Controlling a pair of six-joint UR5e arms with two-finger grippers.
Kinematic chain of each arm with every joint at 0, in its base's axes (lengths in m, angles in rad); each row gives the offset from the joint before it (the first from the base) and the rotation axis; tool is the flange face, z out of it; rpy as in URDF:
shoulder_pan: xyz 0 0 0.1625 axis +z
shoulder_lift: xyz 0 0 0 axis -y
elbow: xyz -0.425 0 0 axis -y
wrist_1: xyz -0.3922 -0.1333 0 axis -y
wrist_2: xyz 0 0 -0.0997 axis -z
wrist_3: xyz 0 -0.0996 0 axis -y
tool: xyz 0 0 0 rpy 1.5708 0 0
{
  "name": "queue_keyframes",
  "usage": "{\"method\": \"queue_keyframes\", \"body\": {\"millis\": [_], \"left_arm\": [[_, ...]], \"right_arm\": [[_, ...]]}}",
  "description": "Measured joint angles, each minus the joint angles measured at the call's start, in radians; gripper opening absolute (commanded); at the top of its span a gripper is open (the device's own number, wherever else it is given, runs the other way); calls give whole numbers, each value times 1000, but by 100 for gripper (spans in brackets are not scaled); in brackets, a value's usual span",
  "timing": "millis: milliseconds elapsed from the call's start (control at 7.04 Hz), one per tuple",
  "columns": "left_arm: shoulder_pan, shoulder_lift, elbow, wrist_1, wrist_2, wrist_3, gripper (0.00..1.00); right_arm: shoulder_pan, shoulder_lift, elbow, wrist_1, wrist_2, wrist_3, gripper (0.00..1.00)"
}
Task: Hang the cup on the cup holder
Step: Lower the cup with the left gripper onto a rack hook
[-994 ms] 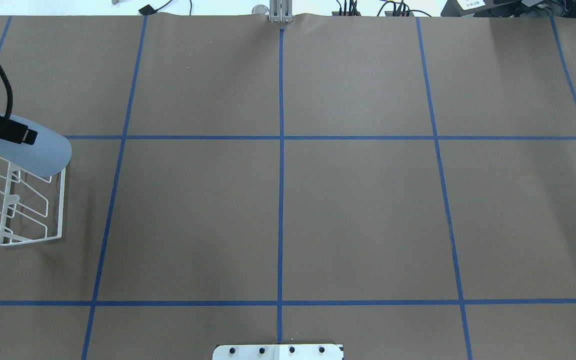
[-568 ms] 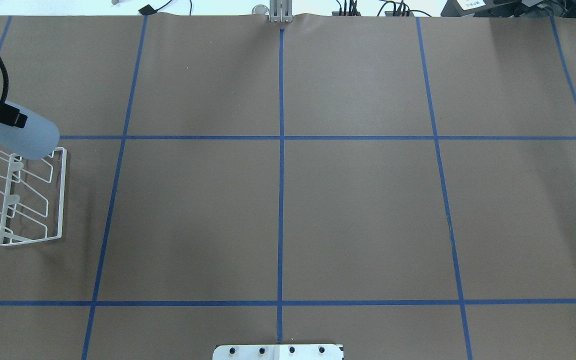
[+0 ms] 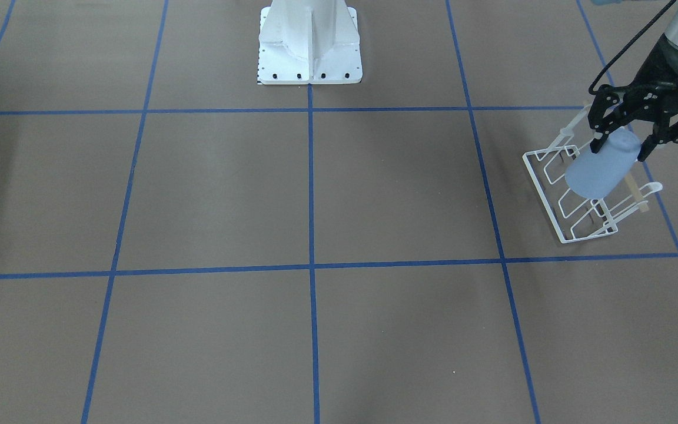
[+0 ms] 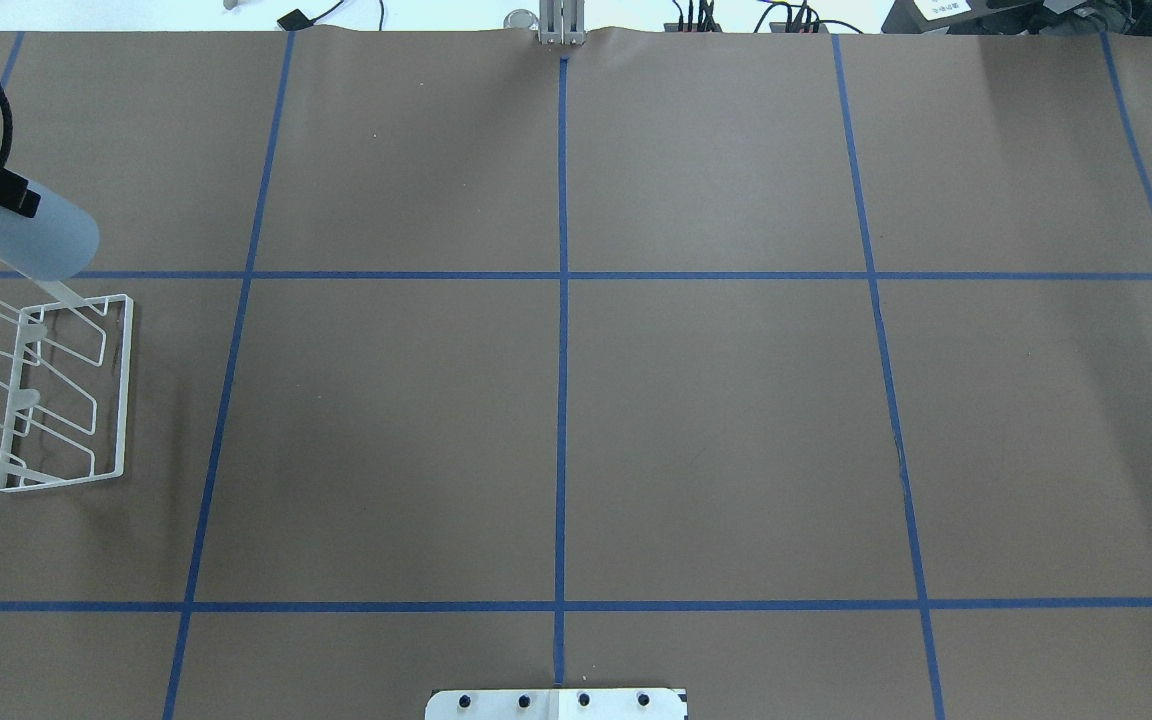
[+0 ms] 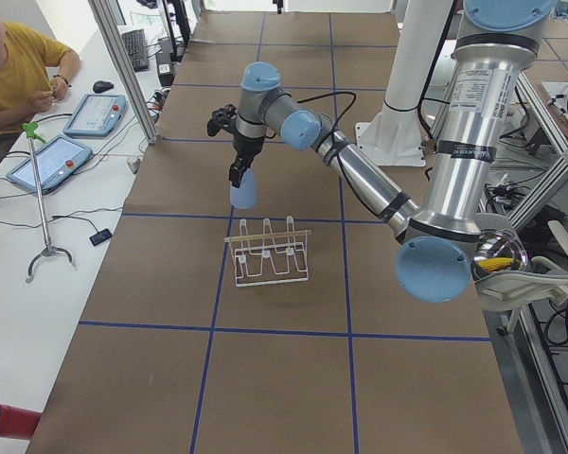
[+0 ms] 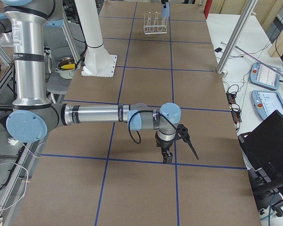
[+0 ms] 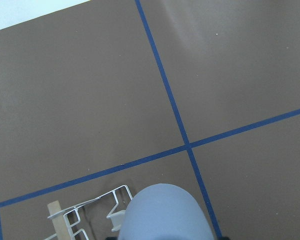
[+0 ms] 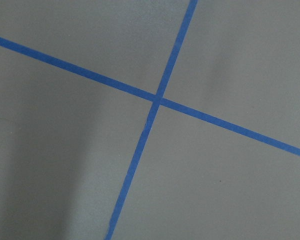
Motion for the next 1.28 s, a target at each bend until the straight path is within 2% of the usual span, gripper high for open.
{"method": "queue_keyframes", "body": {"millis": [1278], "left_arm": [[-4, 12, 148, -83, -7, 51, 0]], "right_arm": [[-2, -1, -1, 0, -2, 5, 100]]}}
